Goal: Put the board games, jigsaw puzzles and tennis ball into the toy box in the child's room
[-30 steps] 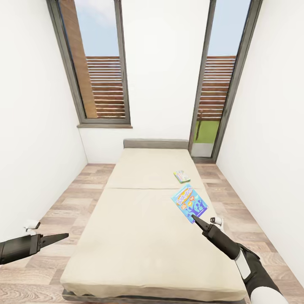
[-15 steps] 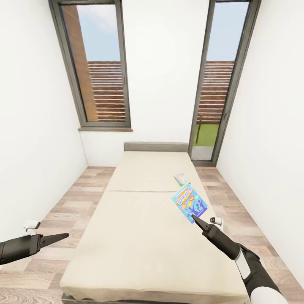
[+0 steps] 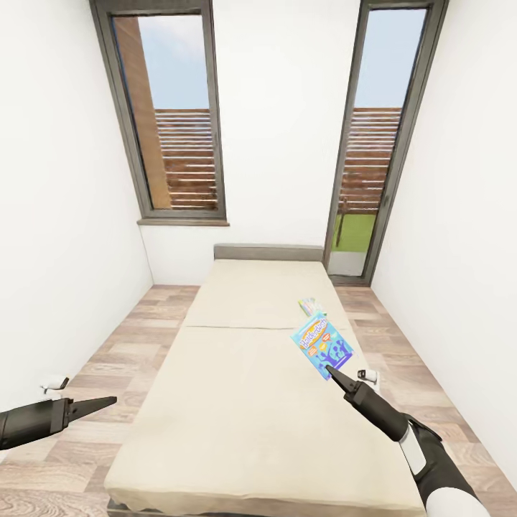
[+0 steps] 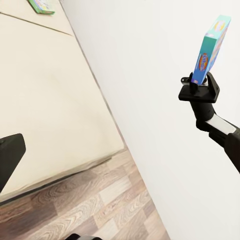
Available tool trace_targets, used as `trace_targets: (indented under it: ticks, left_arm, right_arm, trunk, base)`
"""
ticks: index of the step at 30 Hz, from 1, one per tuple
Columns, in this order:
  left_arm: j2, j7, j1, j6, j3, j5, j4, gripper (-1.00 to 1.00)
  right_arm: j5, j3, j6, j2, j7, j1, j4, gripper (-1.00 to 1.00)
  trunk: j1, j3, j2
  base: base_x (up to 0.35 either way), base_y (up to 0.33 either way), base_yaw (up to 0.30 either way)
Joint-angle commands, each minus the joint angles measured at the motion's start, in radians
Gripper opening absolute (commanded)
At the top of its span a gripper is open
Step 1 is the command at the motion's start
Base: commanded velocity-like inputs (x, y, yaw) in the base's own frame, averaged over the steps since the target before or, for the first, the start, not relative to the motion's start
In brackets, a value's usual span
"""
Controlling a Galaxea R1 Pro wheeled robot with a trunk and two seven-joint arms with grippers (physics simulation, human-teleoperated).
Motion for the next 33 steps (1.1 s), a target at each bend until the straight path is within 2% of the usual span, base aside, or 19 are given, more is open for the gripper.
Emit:
trace_targets:
  ticks: [1, 17, 33]
  left_arm:
    - [0.000, -0.004, -0.001, 0.011, 0.000, -0.001, -0.001, 1.00]
    - [-0.002, -0.004, -0.001, 0.009, -0.003, 0.006, 0.000, 1.00]
    - [-0.004, -0.004, -0.001, 0.009, -0.005, -0.002, 0.000, 1.00]
  right_arm:
    - [-0.001, -0.001, 0.010, 0.000, 0.003, -0.001, 0.000, -1.00]
    - [0.000, 0.000, 0.010, 0.002, -0.003, -0.001, 0.000, -1.00]
    - [0.000, 0.002, 0.010, 0.002, -0.005, -0.001, 0.000, -1.00]
  trunk:
    - [0.001, -0.002, -0.002]
    - [0.001, 0.009, -0.002]
    - [0.001, 0.022, -0.002]
  base:
    - [0.000, 0.000, 0.119]
    - [-0.003, 0.000, 0.237]
    - [-0.116, 0.000, 0.264]
